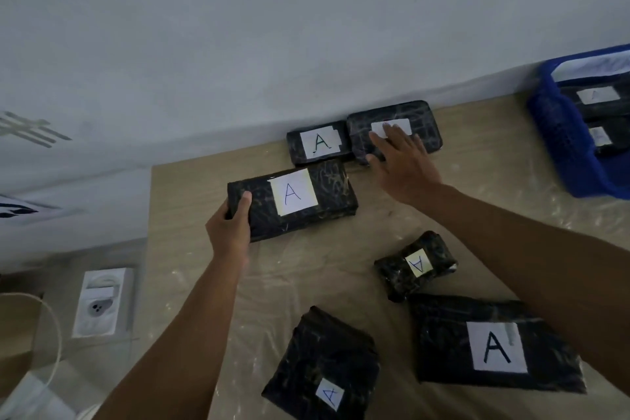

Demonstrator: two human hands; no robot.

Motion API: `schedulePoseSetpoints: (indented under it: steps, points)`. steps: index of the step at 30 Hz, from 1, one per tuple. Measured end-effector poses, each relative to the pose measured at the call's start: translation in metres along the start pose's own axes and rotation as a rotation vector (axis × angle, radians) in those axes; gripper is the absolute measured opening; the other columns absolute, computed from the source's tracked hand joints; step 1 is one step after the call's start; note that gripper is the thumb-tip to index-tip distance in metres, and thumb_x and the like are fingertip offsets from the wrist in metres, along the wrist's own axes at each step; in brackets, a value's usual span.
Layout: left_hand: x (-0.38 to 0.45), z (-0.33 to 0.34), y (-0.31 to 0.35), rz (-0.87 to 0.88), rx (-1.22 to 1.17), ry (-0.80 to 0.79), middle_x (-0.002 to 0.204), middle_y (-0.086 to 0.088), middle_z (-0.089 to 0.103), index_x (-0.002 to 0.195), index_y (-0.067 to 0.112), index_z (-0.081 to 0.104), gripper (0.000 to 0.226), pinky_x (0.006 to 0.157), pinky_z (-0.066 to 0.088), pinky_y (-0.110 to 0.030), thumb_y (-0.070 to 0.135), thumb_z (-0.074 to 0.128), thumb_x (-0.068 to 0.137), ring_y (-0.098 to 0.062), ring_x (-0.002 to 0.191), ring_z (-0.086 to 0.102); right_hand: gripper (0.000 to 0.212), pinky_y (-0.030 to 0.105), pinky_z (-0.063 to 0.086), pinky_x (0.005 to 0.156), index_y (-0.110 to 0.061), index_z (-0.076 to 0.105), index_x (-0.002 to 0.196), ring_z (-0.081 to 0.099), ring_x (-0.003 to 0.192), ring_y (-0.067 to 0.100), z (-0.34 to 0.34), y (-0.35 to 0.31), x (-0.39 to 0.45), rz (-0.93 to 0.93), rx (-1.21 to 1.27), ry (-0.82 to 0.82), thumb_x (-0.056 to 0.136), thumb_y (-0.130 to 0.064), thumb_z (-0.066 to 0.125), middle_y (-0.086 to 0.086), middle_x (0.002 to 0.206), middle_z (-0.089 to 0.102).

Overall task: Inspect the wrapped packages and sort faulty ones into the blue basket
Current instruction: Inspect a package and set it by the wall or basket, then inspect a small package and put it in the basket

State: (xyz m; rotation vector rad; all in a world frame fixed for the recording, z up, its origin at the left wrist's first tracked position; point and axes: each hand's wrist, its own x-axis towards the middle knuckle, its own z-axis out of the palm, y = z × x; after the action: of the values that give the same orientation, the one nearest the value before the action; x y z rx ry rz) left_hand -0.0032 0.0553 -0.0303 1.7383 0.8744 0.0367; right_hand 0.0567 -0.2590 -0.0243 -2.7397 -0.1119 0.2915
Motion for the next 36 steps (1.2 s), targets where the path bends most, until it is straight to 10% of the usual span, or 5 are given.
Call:
schedulePoseSetpoints:
  steps: [5, 14, 25, 36]
  points:
    - [0.015, 0.023, -0.004, 0.171, 0.097, 0.069, 0.066, 0.008, 0.06, 0.073, 0.022, 0.066, 0.027, 0.064, 0.046, -0.029, 0.038, 0.069, 0.095, -0.008, 0.064, 0.055, 0.066, 0.052, -0.005, 0.128, -0.028, 0.018, 0.165, -0.003, 0.161, 0.024, 0.022, 0.004, 0.017, 0.007, -0.127, -0.013, 0.107, -0.058, 0.016, 0.005, 0.175, 0.003]
    - [0.019, 0.054, -0.017, 0.294, 0.211, 0.122, 0.114, 0.0, 0.075, 0.127, 0.017, 0.069, 0.036, 0.092, 0.051, -0.022, 0.038, 0.064, 0.099, -0.013, 0.105, 0.068, 0.077, 0.051, -0.01, 0.127, -0.032, 0.007, 0.165, -0.009, 0.161, 0.021, 0.036, 0.005, 0.017, 0.04, -0.168, 0.044, 0.097, -0.064, -0.006, 0.002, 0.174, -0.004]
    - [-0.041, 0.072, 0.019, 0.704, 0.588, 0.003, 0.141, -0.015, 0.06, 0.141, 0.009, 0.058, 0.061, 0.112, 0.042, -0.055, 0.051, 0.054, 0.097, -0.034, 0.135, 0.052, 0.058, 0.058, 0.035, 0.118, -0.017, 0.052, 0.145, 0.046, 0.143, 0.033, -0.018, 0.009, -0.037, -0.114, -0.109, 0.235, 0.099, -0.05, 0.041, 0.011, 0.152, 0.051]
    - [-0.195, 0.148, 0.025, 1.05, 0.666, -0.37, 0.153, -0.01, 0.051, 0.145, 0.017, 0.057, 0.062, 0.124, 0.019, -0.056, 0.055, 0.049, 0.097, -0.031, 0.148, 0.038, 0.056, 0.055, 0.036, 0.116, -0.018, 0.049, 0.15, 0.046, 0.143, 0.034, -0.064, 0.107, -0.198, -0.031, -0.138, 0.336, 0.102, -0.045, 0.041, 0.012, 0.156, 0.049]
